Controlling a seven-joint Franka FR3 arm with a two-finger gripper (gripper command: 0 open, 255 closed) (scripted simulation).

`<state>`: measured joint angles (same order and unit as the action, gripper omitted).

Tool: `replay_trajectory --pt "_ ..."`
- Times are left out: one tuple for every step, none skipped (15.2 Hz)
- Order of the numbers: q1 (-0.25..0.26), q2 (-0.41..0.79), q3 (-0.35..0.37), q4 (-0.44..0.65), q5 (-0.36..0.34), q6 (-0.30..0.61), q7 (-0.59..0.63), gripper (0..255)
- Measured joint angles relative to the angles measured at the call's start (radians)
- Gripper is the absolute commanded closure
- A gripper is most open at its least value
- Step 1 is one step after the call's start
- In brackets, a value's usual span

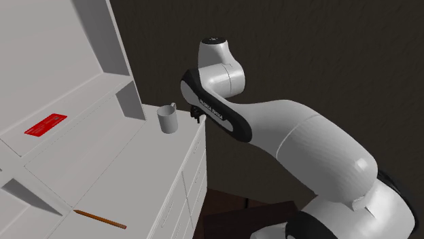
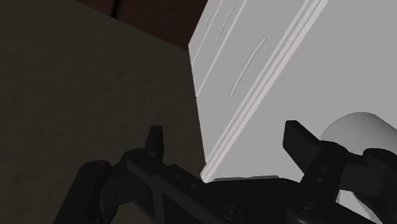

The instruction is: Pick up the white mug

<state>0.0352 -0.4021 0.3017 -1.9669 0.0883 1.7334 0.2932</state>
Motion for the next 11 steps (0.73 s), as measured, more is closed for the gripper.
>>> replay_trajectory --pt "0.001 0.029 0.018 0.033 -0.005 -0.003 0.025 0" --pt "0.001 0.064 0.037 0.075 -0.014 -0.008 0.051 0" --pt "0.003 0.088 0.053 0.106 -0.021 -0.014 0.075 0" --pt "0.006 0.123 0.075 0.145 -0.032 -0.018 0.105 0" --pt "0.009 0.164 0.098 0.191 -0.046 -0.024 0.138 0" --pt "0.012 0.196 0.114 0.229 -0.059 -0.03 0.163 0" --pt "0.016 0.246 0.136 0.287 -0.081 -0.041 0.195 0" --pt "0.022 0.283 0.153 0.336 -0.099 -0.056 0.223 0" --pt "0.03 0.32 0.171 0.373 -0.119 -0.059 0.253 0" --pt "0.04 0.367 0.188 0.419 -0.144 -0.064 0.282 0" --pt "0.05 0.406 0.201 0.466 -0.167 -0.077 0.307 0"
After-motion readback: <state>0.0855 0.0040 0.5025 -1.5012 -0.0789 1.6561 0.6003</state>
